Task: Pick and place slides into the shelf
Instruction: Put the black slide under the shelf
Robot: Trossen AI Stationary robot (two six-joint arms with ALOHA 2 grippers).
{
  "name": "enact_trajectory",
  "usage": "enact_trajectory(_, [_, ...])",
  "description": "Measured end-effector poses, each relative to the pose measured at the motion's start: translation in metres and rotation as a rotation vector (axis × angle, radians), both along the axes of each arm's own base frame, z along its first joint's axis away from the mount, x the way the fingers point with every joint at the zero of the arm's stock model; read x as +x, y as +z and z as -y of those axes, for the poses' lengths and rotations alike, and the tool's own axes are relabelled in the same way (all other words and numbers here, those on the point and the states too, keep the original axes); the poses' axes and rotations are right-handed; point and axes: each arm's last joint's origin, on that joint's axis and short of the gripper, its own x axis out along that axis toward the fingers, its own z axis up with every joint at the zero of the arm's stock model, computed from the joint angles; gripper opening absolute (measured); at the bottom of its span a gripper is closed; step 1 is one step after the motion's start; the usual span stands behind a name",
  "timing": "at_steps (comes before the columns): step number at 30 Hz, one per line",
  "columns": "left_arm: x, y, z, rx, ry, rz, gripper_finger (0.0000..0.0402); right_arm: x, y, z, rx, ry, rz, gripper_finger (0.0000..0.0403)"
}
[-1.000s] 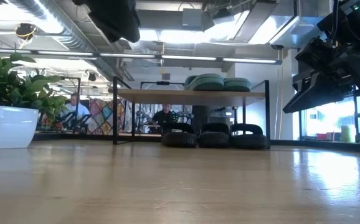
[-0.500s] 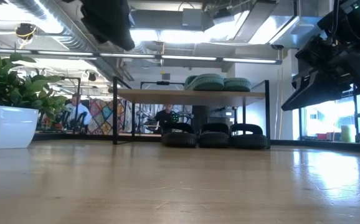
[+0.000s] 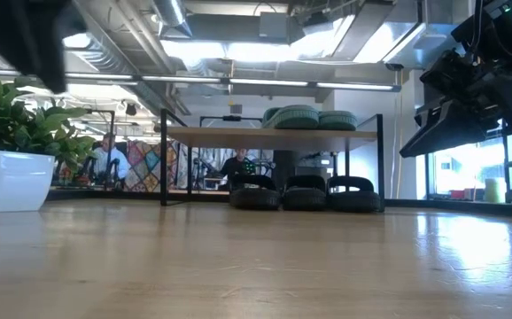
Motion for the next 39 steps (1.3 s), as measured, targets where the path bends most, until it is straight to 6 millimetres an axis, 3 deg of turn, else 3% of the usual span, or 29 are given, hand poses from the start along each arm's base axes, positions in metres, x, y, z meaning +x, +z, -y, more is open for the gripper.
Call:
enact_trajectory(12, [-0.032, 0.0, 0.023, -0.089, 0.114, -0.11, 0.0187, 0.0, 0.0, 0.0, -0.001, 0.0, -0.001, 0.0122])
enact_trajectory(19, [-0.009, 0.053, 0.043, 0.007, 0.053, -0.11, 0.0187, 0.0, 0.001, 0.001, -0.013, -0.02, 0.006, 0.0122])
enact_trajectory(22, [0.001, 0.065, 0.055, 0.08, 0.06, -0.165, 0.0187, 0.0, 0.001, 0.001, -0.02, -0.033, 0.007, 0.0122])
enact_trajectory(26, [0.008, 0.051, 0.079, 0.13, 0.149, -0.314, 0.0187, 0.0, 0.001, 0.001, -0.02, -0.033, 0.007, 0.0122])
enact_trajectory(29, [0.007, 0.033, 0.097, 0.142, 0.167, -0.332, 0.0187, 0.0, 0.001, 0.001, -0.02, -0.033, 0.008, 0.0122])
enact_trajectory(33, [-0.01, 0.013, 0.117, 0.151, 0.269, -0.324, 0.0187, 0.0, 0.001, 0.001, -0.021, -0.031, 0.009, 0.0122])
enact_trajectory(39, [-0.042, -0.01, 0.127, 0.204, 0.351, -0.337, 0.0187, 0.0, 0.001, 0.001, -0.019, -0.032, 0.009, 0.0122])
